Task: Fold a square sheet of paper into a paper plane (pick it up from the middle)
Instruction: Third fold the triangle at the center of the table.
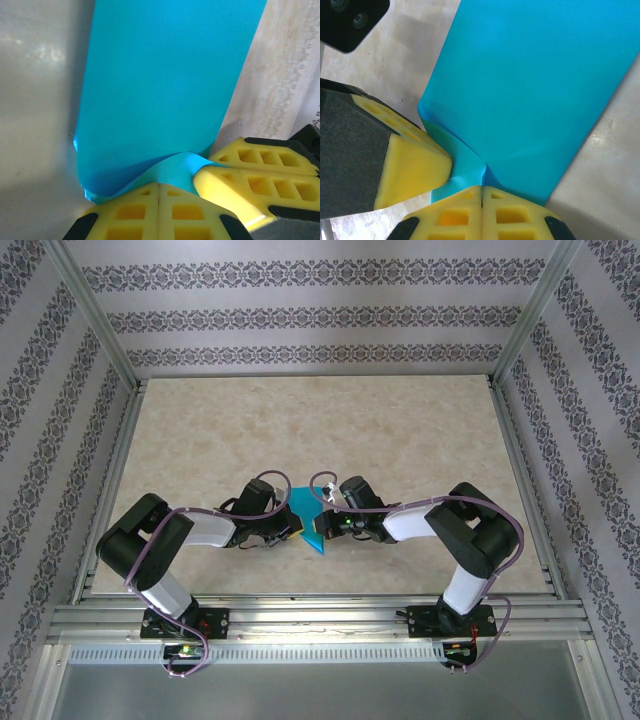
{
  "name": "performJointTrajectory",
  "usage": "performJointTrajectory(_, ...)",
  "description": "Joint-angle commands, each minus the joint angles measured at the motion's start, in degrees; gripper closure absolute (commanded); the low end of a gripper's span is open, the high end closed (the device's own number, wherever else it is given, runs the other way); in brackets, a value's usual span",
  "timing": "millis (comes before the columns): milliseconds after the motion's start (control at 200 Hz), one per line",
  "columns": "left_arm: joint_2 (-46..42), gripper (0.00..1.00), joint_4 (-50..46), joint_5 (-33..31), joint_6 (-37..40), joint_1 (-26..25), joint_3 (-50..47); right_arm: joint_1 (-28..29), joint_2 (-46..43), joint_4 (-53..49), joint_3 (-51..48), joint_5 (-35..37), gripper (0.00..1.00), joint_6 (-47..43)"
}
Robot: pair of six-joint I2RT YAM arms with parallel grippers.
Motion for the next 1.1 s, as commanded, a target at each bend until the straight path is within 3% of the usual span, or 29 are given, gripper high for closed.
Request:
performJointTrajectory(0, 2.2, 1.00, -4.1, -2.1, 2.3, -0.9, -0.5, -0.1, -4.2, -3.5, 1.3, 0.0, 0.79, 0.5)
performJointTrajectory(150, 2.3, 1.00, -4.2, -2.2, 2.4, -0.9, -0.1, -3.2, -10.7, -6.6, -0.1, -1.3, 0.61, 7.3)
performJointTrajectory(240, 2.3, 1.00, -4.1, -2.2, 2.4, -0.9, -0.2, -3.5, -13.9, -6.7, -1.2, -3.7, 0.57, 10.9)
performJointTrajectory(315, 2.3, 1.00, -4.0, -2.2, 2.4, -0.9, -0.3, -2.6, -14.1, -8.7, -0.2, -6.4, 0.62, 13.6)
performJointTrajectory(375, 2.3, 1.00, -3.9, -2.3, 2.3, -0.9, -0.3, -1.3, -12.9, -9.8, 0.7, -8.4, 0.72, 15.1)
performJointTrajectory(500, 2.3, 1.00, -3.7, -2.3, 2.3, -0.9, -0.4, 2.5, -9.8, -12.4, 2.5, -7.2, 0.89, 16.7)
performJointTrajectory(615, 1.9, 1.00, -3.7, -2.4, 2.2, -0.9, -0.5, 5.0, -7.0, -17.7, 6.0, -6.1, 0.97, 15.1)
performJointTrajectory(809, 2.4, 1.00, -3.7, -2.2, 2.5, -0.9, -0.3, 6.1, -4.9, -23.5, 9.5, -3.1, 1.00, 13.4)
performJointTrajectory(1099, 2.5, 1.00, -3.5, -2.0, 2.5, -0.9, -0.5, 6.7, -1.1, -23.3, 11.1, -3.8, 1.00, 15.1)
